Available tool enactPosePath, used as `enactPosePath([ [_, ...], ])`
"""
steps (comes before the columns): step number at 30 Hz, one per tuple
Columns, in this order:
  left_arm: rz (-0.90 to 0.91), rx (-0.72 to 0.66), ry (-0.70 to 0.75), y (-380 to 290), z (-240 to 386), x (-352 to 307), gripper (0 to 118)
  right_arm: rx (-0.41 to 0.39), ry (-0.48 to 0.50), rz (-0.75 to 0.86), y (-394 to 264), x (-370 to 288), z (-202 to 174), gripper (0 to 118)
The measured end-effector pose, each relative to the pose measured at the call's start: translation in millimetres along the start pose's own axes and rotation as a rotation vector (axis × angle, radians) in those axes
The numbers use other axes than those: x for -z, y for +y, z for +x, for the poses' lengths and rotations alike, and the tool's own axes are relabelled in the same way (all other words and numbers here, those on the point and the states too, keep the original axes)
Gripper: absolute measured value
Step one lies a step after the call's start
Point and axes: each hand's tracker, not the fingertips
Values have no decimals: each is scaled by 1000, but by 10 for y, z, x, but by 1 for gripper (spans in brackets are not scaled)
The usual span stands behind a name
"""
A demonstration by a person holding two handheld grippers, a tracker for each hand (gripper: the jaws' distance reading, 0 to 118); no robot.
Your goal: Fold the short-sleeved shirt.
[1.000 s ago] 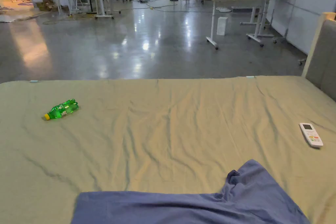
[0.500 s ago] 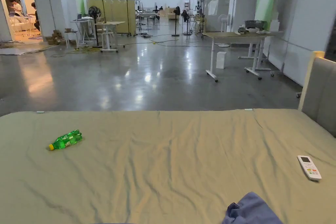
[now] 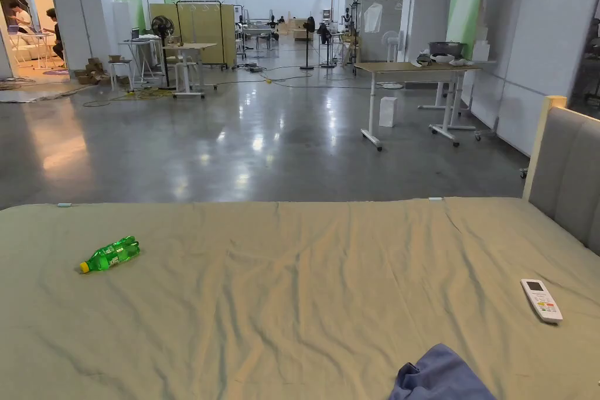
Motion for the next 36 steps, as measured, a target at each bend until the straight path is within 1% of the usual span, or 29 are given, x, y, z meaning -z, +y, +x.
enactPosePath([
  [1, -4, -5, -4, 4, -6, 5, 0, 19, 3, -21, -6, 20, -10, 0],
  [3, -8, -13, -8, 8, -8, 11, 0, -6, -4, 3, 7, 16, -9, 0],
  [7, -7, -17, -17, -11, -9, 16, 0, 22, 0, -7, -28, 34, 25, 0],
  [8, -18, -9, -14, -14, -17, 35, 0, 48, 3, -30, -50, 51, 34, 0],
  [12, -57, -21, 13, -46, -99, 115, 0, 50, 0, -41, -105, 60, 63, 0],
  [14, -120, -47, 6, -86, -201, 207, 0, 54, 1, -59, -147, 84, 86, 0],
  [16, -167, -70, 44, -138, -321, 337, 0, 67, 6, -79, -212, 102, 112, 0],
  [19, -281, -130, 27, -235, -589, 680, 1, 111, 24, -124, -331, 161, 149, 0],
  [20, -314, -137, 0, -282, -677, 825, 9, 122, 30, -143, -378, 183, 166, 0],
  [21, -348, -147, -37, -332, -761, 981, 23, 150, 35, -188, -442, 211, 181, 0],
  [22, -369, -168, -58, -414, -873, 1137, 43, 136, 30, -186, -467, 231, 194, 0],
  [23, -430, -174, -53, -488, -960, 1364, 71, 138, 24, -200, -521, 243, 206, 0],
  [24, -471, -168, -43, -562, -1028, 1575, 84, 143, 22, -219, -562, 262, 225, 0],
  [25, -517, -162, -43, -644, -1108, 1803, 87, 152, 19, -235, -600, 280, 249, 0],
  [27, -565, -177, -5, -782, -1193, 2230, 87, 182, 15, -267, -667, 311, 293, 0],
  [30, -694, -184, 57, -1022, -1297, 2871, 87, 209, -6, -307, -763, 334, 359, 0],
  [33, -813, -225, 93, -1320, -1402, 3387, 86, 205, -36, -351, -835, 340, 413, 0],
  [34, -827, -244, 124, -1423, -1448, 3469, 84, 204, -43, -360, -855, 331, 430, 0],
  [36, -827, -270, 160, -1541, -1469, 3600, 75, 203, -58, -379, -896, 308, 464, 0],
])
